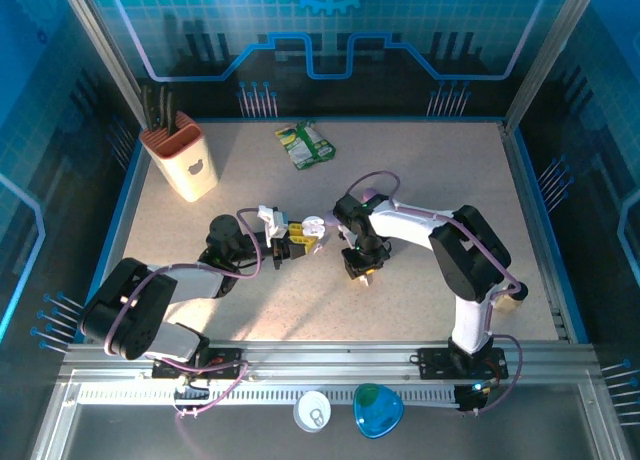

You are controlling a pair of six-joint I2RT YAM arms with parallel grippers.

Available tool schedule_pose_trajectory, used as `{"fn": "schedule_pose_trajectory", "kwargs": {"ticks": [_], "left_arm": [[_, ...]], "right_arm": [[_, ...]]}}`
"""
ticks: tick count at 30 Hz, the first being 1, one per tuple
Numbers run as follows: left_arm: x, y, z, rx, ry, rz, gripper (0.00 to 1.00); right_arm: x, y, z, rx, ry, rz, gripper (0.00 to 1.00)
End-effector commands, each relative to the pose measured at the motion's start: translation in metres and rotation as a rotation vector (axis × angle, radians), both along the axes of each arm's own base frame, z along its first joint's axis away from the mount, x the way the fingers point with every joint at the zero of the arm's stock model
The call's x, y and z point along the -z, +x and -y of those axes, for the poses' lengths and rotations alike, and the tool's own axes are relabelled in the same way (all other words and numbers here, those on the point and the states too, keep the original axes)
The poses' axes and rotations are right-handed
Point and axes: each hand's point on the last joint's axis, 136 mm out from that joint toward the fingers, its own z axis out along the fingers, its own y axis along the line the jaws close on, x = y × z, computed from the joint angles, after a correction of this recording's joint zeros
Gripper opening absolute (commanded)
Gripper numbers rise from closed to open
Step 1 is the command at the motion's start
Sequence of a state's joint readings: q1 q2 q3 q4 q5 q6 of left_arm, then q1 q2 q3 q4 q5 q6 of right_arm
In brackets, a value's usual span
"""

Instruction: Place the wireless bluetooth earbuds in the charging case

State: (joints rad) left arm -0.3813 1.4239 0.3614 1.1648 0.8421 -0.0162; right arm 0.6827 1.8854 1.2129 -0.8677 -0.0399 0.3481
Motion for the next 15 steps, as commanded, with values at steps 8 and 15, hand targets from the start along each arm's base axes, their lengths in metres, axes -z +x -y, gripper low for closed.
{"fn": "schedule_pose_trajectory", "kwargs": {"ticks": [8,15], "left_arm": [[-0.0032,-0.0008,-0.0019,0.008,0.001,0.041,0.02],[-0.0032,0.0001,-0.0016,0.008,0.001,0.04,0.03]], "right_arm": [[-0.0027,-0.022,0.005,-0.034,-0.033,-0.05,0.33],[-0.0042,-0.0241,0.0084,-0.043,-0.043,-0.05,0.31]]}}
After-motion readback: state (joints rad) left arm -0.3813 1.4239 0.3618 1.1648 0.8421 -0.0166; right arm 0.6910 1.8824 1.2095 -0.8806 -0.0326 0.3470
